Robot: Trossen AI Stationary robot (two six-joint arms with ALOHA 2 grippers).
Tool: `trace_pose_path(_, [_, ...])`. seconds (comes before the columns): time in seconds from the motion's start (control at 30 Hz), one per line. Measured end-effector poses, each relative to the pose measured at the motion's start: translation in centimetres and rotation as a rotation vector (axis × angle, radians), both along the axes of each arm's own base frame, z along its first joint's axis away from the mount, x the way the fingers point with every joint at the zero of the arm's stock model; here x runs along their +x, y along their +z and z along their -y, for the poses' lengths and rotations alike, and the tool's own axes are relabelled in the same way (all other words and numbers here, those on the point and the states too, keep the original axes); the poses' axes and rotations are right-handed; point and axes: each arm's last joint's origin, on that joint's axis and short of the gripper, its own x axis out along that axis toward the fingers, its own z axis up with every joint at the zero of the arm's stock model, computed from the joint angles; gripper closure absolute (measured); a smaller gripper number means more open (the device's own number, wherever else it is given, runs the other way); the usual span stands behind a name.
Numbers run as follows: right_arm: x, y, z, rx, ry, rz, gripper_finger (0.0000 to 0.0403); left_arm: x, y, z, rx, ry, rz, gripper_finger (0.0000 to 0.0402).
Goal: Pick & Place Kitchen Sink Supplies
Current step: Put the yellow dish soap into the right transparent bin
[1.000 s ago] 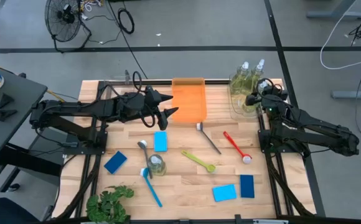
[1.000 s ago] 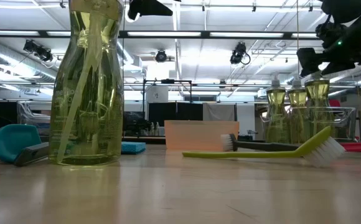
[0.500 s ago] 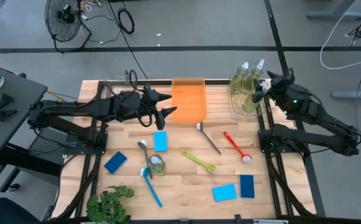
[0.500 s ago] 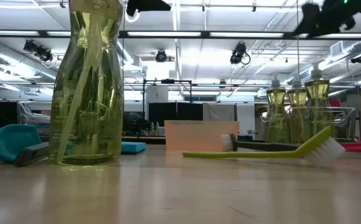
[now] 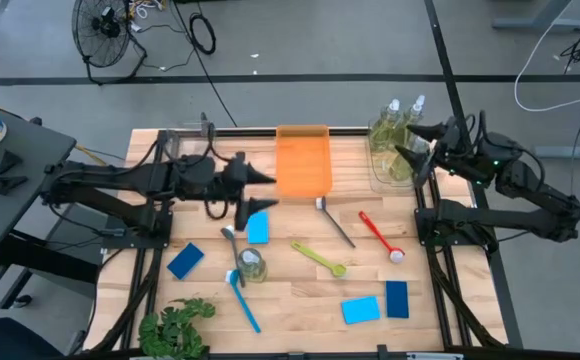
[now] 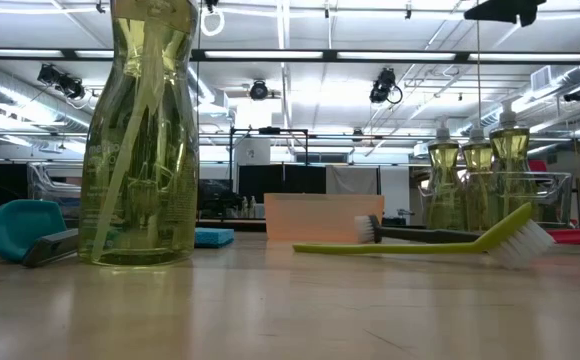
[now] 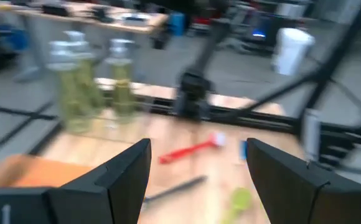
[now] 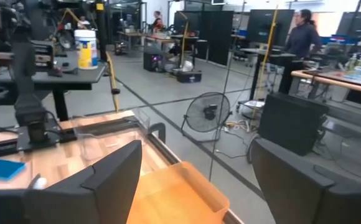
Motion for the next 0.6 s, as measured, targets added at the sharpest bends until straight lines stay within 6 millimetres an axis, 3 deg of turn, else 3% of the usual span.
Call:
trace_pose_path(0.37, [1.4, -0.4, -0.1, 0.015, 0.068, -0.049, 0.0108, -1.7, -0.1, 4.6, -0.053, -0.266, -0.056, 0.0134])
trace_pose_path(0.6, [2.2, -0.7, -0.1, 0.024, 0.087, -0.087, 0.0108, -2.8, -1.4, 7.0, -0.109, -0.338, -0.214, 0.0134])
